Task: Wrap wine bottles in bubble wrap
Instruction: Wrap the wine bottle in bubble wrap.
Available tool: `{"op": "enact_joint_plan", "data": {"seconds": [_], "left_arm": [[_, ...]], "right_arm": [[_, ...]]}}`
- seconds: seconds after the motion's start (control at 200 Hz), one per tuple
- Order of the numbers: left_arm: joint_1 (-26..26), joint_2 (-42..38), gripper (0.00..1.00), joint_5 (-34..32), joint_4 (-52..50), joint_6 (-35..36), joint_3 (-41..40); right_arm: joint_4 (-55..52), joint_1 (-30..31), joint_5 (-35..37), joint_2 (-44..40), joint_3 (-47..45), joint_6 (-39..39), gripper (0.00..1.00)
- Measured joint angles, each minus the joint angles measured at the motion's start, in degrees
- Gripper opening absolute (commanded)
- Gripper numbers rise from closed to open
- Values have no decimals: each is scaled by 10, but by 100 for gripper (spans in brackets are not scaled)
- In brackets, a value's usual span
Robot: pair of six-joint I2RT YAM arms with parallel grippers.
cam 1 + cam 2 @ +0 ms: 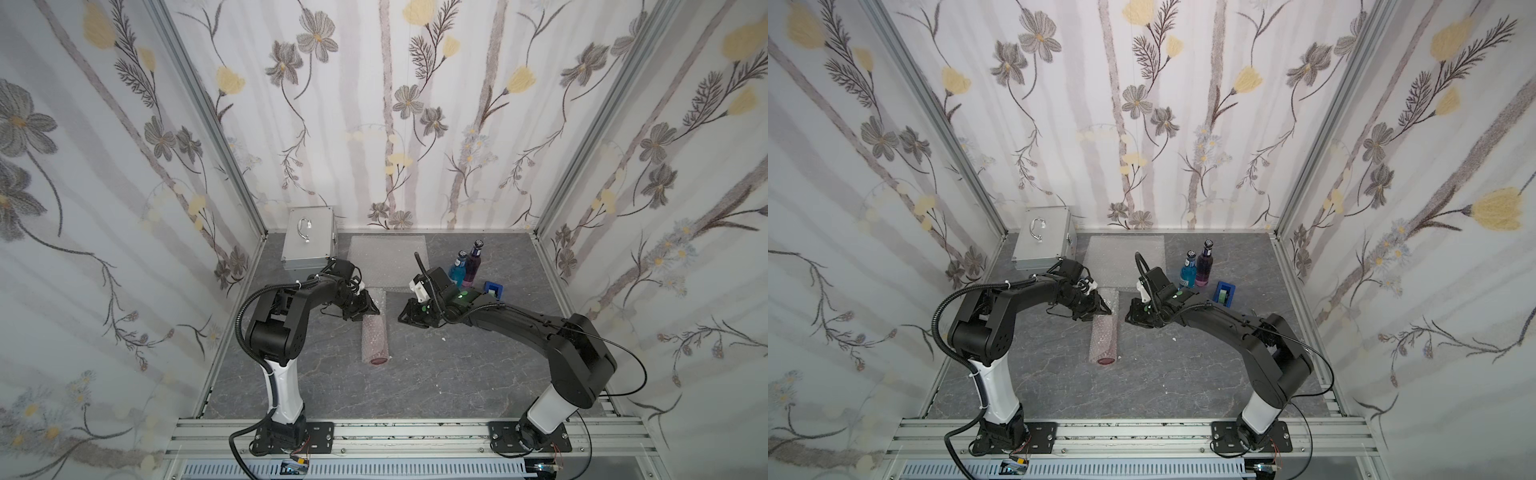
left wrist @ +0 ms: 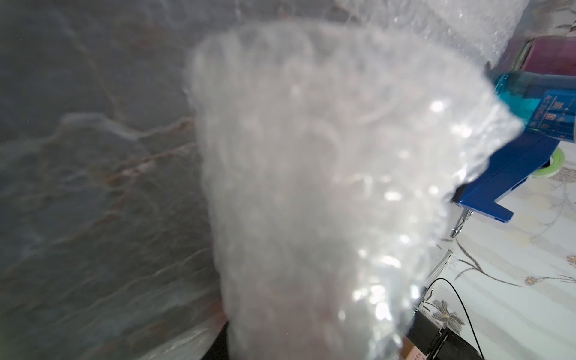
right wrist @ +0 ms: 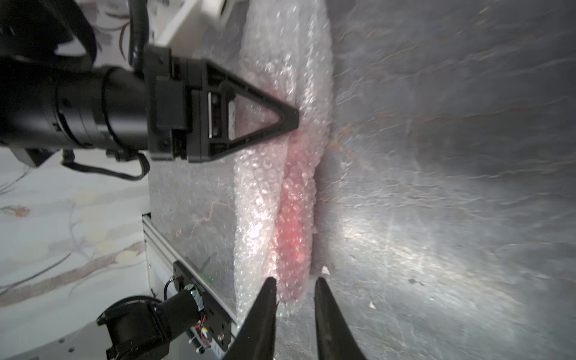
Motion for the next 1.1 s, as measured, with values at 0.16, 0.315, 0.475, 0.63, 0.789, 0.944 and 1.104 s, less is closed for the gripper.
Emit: {"op": "enact_joint_plan", "data": {"seconds": [0.16,0.315,0.475,0.63,0.789,0.944,1.104], "left_arm": [[-6,7,29,2,-7,10,10],[-10,14,29,5,-15,16,20],[-12,21,29,9,-23,19,30],[-12,23,29,11,-25,20,32],[-13,23,29,11,-25,23,32],[-13,26,29,14,-26,27,34],[-13,30,29,16,-31,29,38]], "right_arm": [[-5,23,0,-3,26,2,12],[16,76,-33,67,70,2,12],[3,98,-49,118,90,-3,13],[-3,97,-51,128,74,-5,12],[24,92,-68,127,49,-2,12],[65,92,-75,116,18,-1,12],[88,94,-71,89,-23,2,13]]}}
